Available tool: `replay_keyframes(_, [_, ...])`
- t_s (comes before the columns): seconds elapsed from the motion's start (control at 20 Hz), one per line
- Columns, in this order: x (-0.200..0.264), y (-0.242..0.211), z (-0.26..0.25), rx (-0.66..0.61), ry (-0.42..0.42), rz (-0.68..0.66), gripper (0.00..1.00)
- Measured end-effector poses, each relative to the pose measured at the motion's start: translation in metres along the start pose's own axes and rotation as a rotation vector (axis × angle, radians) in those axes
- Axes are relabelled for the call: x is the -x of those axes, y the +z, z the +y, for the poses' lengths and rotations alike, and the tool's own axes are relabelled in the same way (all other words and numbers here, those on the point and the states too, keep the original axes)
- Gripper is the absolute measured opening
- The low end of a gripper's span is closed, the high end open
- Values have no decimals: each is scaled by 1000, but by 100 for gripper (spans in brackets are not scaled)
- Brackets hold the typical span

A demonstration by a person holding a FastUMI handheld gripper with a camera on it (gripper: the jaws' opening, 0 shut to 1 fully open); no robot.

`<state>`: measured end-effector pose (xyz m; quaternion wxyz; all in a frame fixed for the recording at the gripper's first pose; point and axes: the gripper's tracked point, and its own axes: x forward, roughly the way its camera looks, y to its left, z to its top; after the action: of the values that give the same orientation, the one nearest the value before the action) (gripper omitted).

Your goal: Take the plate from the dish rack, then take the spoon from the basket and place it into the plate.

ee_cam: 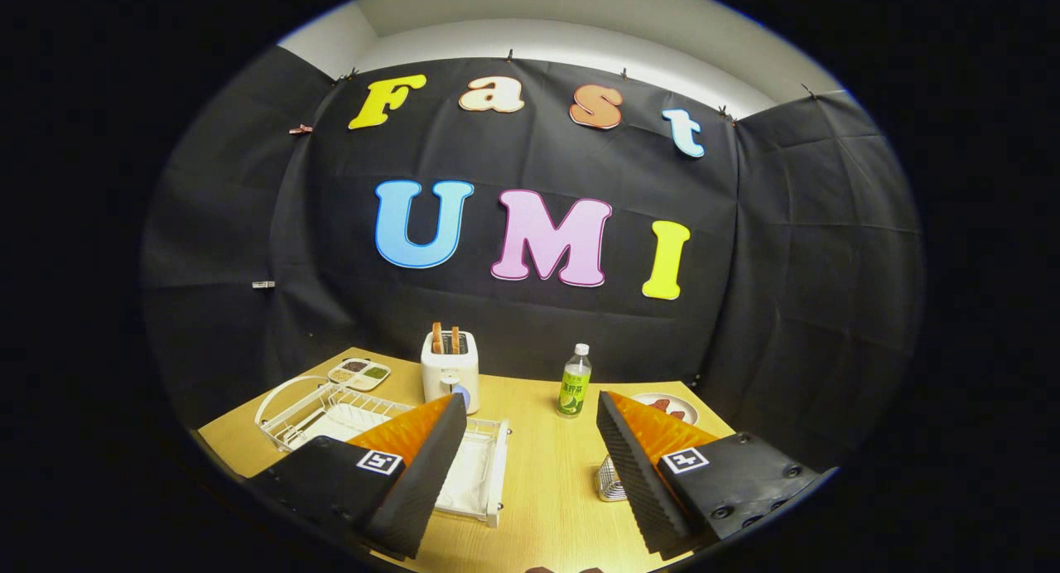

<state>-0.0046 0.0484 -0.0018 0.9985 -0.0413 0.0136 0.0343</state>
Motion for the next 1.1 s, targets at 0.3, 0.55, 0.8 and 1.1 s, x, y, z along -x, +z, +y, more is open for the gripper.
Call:
replay_keyframes(0.3, [-37,-21,21,10,-23,155,97])
replay_keyframes(0.55, [-81,-21,59,91,33,208,96])
replay_keyframes(0.8, [-123,-69,71,133,32,375,93])
replay_keyframes(1.1, [-148,-131,80,-39,1,650,63])
